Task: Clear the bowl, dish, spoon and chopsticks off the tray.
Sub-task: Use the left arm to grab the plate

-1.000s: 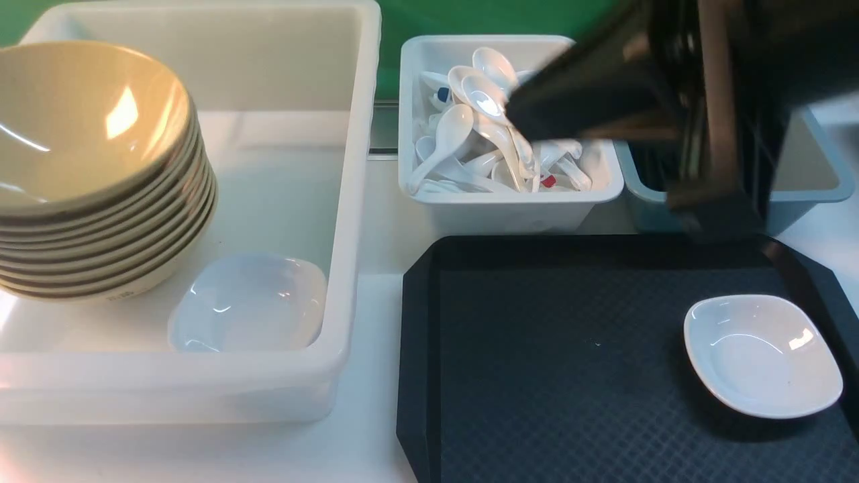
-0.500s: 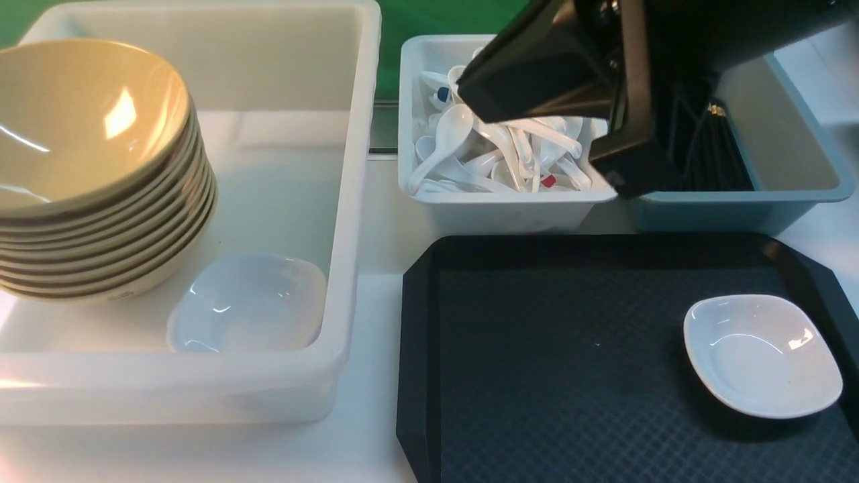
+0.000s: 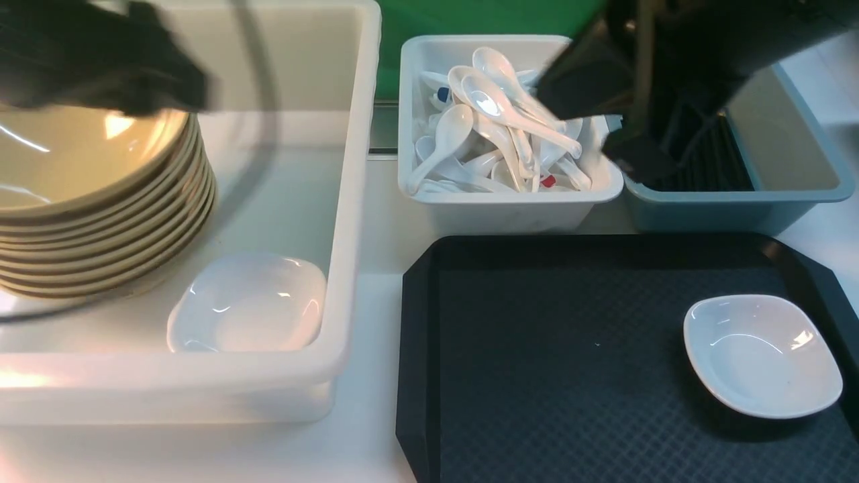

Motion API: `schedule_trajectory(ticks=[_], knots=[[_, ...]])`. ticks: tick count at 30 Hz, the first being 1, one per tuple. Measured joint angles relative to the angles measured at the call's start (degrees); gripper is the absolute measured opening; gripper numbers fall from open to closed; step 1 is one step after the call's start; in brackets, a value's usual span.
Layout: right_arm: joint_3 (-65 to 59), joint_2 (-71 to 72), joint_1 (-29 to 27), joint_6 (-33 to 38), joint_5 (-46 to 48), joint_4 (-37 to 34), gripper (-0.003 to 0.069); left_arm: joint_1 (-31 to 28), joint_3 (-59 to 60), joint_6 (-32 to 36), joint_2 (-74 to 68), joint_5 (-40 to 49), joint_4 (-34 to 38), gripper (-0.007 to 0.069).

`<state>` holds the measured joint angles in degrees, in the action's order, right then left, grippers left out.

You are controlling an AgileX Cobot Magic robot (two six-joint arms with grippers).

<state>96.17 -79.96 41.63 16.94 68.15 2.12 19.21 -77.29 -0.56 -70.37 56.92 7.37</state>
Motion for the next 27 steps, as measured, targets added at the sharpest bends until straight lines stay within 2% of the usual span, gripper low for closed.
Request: schedule_trajectory(ticks=[1,5,11,17,23,27], knots=[[-0.2,0.2,0.0,-2.9,2.2,3.5,0.0034,3.6,0.0,-0.8,-1.8,-1.2,-0.5,0.0501],[-3.7,3.0,0.0,-8.2,3.6,8.2,0.0034,14.9,0.0,-1.5,-9.1,-5.6,-0.9,0.0496],[-13.4,12.1,0.0,-13.5,3.8,8.8,0.0034,24.8,0.0,-1.0,-21.0,-12.1,2.4,0.0496],[-24.9,22.6,0.0,-20.0,4.1,11.0,0.0036,31.1,-3.7,1.9,-33.1,-21.0,6.1,0.0496],[-31.0,31.6,0.0,-27.6,4.2,18.8,0.0038,34.4,-15.7,5.0,-45.0,-20.9,7.7,0.0496],[-31.5,36.2,0.0,-29.6,4.3,19.8,0.0039,35.2,-25.2,6.1,-53.3,-19.7,8.0,0.0496]])
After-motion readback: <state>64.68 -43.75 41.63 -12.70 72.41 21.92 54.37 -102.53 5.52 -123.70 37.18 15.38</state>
